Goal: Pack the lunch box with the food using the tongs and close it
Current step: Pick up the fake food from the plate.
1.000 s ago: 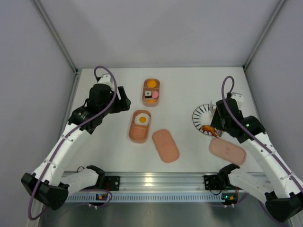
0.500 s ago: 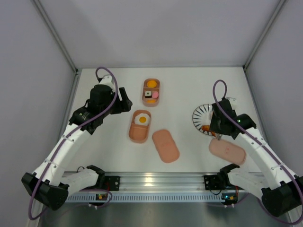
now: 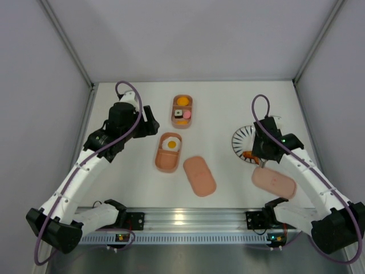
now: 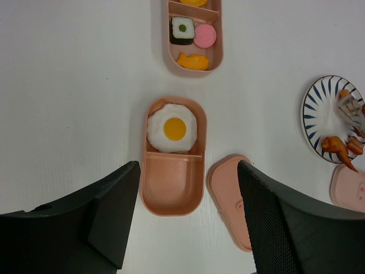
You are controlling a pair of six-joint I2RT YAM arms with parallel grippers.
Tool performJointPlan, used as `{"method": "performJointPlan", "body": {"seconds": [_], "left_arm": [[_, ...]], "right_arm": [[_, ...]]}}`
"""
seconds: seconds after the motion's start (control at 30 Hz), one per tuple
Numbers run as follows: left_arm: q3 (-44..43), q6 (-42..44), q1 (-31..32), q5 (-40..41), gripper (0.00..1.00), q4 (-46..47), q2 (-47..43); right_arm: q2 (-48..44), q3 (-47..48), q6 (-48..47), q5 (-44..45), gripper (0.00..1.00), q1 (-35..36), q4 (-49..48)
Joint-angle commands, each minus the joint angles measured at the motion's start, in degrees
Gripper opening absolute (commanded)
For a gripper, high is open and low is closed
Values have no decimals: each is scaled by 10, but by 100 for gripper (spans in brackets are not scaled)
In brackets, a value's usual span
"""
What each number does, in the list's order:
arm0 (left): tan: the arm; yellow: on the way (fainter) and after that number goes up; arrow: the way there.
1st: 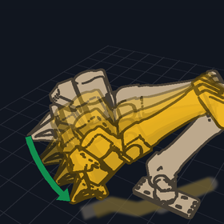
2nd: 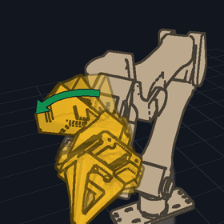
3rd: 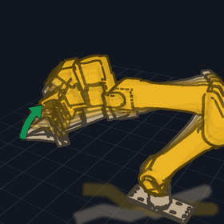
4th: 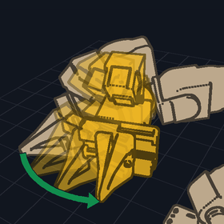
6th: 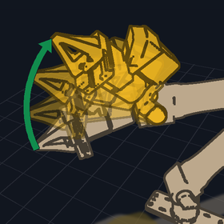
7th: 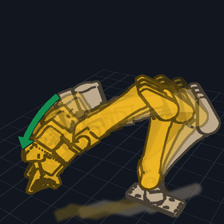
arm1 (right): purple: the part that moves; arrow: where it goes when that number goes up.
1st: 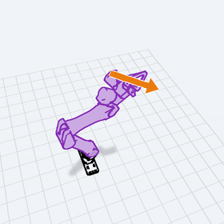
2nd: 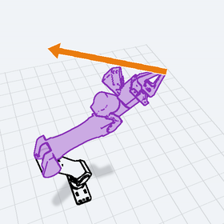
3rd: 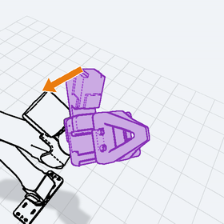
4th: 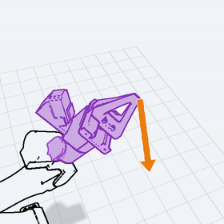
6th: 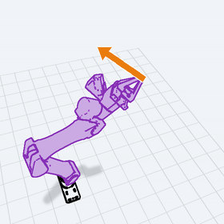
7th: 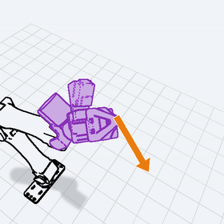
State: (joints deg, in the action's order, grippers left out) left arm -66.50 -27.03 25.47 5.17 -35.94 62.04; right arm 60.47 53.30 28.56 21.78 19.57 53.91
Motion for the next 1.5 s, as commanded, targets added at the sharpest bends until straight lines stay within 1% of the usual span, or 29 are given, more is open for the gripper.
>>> {"method": "performJointPlan", "body": {"seconds": [0.0,0.57,1.1,1.47], "left_arm": [[4,7,-3,3,74,32,-3],[4,7,-3,3,74,37,7],[4,8,-3,5,74,32,4],[8,10,-3,7,74,32,2]], "right_arm": [[5,29,-14,2,45,-10,-36],[-6,59,-26,24,44,-10,-17],[31,44,-34,14,44,-10,-45],[33,42,-36,19,44,-11,-47]]}}
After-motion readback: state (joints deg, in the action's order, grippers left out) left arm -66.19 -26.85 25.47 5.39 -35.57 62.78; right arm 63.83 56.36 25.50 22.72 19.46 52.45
